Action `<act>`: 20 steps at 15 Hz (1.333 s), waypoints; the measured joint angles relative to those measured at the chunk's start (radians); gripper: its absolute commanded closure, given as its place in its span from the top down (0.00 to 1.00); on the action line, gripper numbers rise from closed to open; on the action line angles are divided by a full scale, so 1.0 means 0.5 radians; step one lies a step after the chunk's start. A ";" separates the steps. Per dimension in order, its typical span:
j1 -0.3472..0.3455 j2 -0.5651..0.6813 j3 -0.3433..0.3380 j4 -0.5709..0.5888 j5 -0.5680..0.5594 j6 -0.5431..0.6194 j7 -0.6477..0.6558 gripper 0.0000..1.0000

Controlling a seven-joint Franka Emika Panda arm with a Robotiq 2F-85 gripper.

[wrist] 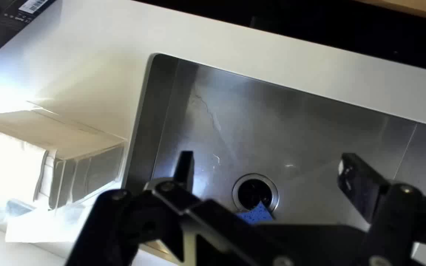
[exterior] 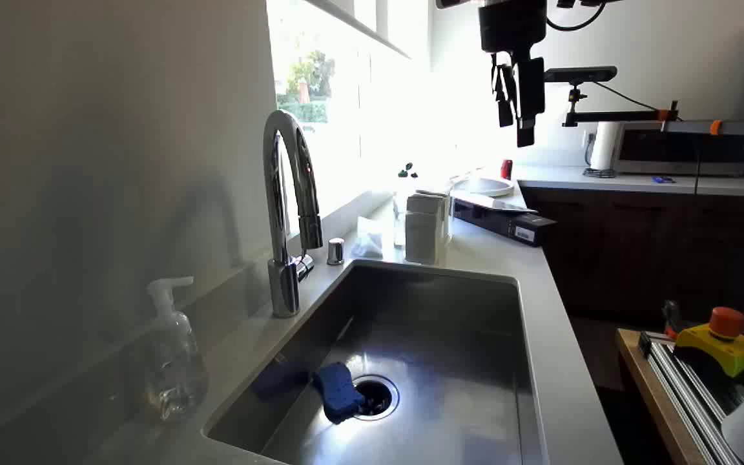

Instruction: Use the blue sponge to wipe the sink.

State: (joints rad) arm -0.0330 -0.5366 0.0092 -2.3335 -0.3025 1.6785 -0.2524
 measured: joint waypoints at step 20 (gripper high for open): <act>-0.001 0.034 -0.029 0.013 -0.003 0.023 0.100 1.00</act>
State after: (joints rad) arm -0.0334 -0.5197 -0.0051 -2.3271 -0.3040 1.6902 -0.2025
